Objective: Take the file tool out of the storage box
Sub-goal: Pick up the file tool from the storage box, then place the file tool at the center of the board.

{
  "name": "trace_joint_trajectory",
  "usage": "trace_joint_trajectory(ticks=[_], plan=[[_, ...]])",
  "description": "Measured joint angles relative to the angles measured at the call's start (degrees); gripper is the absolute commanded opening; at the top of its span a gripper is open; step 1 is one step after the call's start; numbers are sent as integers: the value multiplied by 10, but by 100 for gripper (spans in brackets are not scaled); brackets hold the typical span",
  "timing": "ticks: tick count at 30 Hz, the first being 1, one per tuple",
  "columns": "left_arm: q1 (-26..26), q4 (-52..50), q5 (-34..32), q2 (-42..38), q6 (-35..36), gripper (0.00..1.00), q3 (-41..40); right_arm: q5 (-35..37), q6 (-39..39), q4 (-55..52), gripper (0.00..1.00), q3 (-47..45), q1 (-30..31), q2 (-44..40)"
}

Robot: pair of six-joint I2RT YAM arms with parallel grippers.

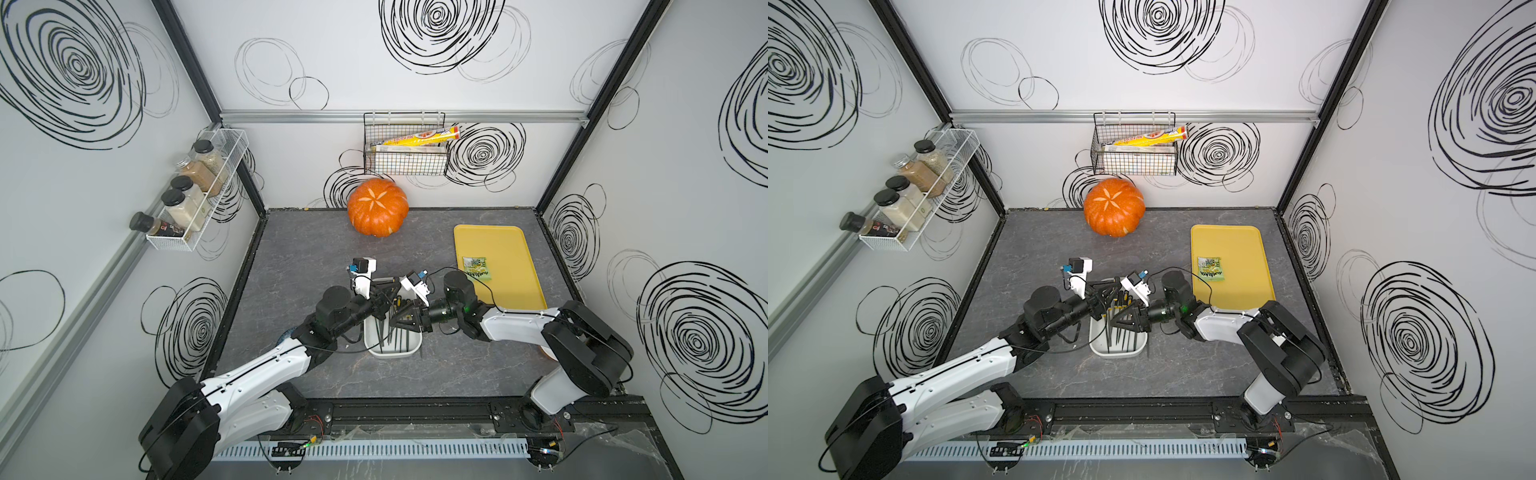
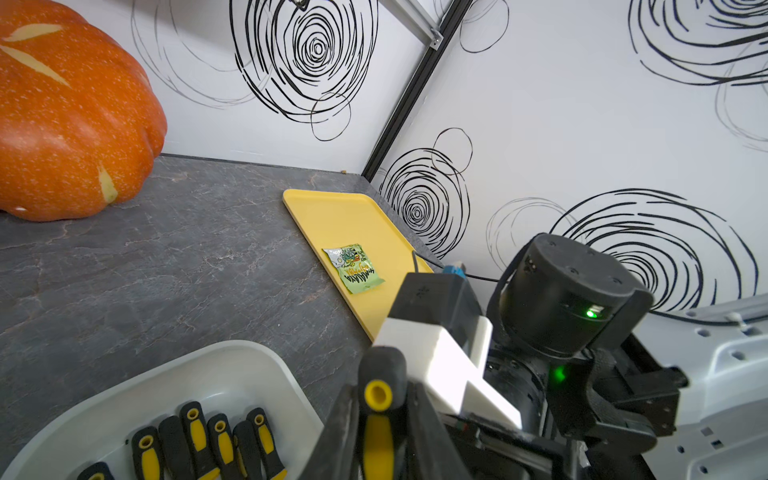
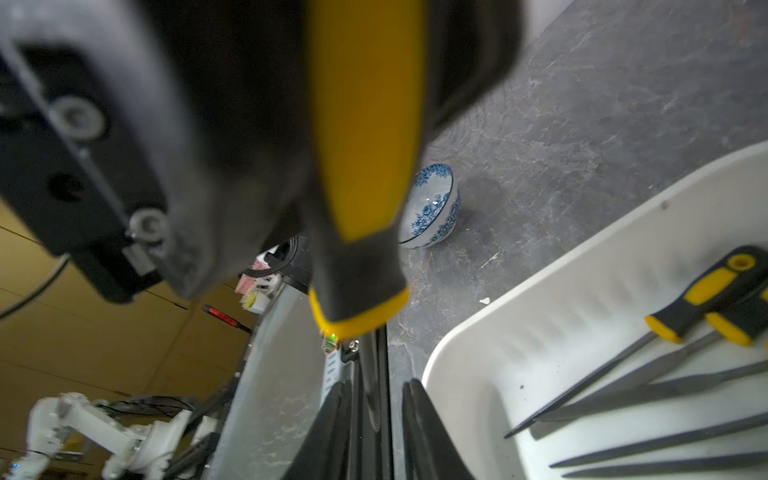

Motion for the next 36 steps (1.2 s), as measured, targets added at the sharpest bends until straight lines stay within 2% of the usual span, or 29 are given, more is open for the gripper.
trace_joint_trajectory(ticks=[6, 12, 13, 15, 17, 19, 20, 21, 22, 30, 32, 36], plan=[[0, 0, -1, 2, -2, 0, -2, -3, 12, 20, 14, 0, 0, 10], [0, 0, -5, 3, -3, 1, -3, -2, 10, 23, 0, 0, 2, 13], [0, -1, -7, 3, -3, 6, -3, -1, 8, 22, 0, 1, 2, 14], [0, -2, -9, 3, -3, 27, -3, 1, 4, 19, 0, 2, 2, 14], [0, -3, -12, 3, -3, 29, -3, 5, -2, 10, 0, 5, 2, 14], [0, -2, -16, 3, -4, 43, -5, 11, -9, -3, 0, 10, 2, 15], [0, -3, -17, 3, -7, 53, -6, 16, -10, -6, 0, 12, 2, 15], [0, -4, -18, 2, -7, 95, -7, 21, -12, -14, 0, 15, 2, 17], [-1, -3, -20, -1, -6, 99, -8, 23, -14, -22, 0, 18, 2, 20], [-2, -4, -77, -119, 6, 99, -47, 66, -62, -158, 0, 53, -2, 30], [-2, -5, -93, -146, 7, 99, -53, 102, -84, -237, 0, 76, -4, 18], [-2, -44, -127, -153, 7, 99, -44, 240, -116, -432, 0, 128, -15, -68]])
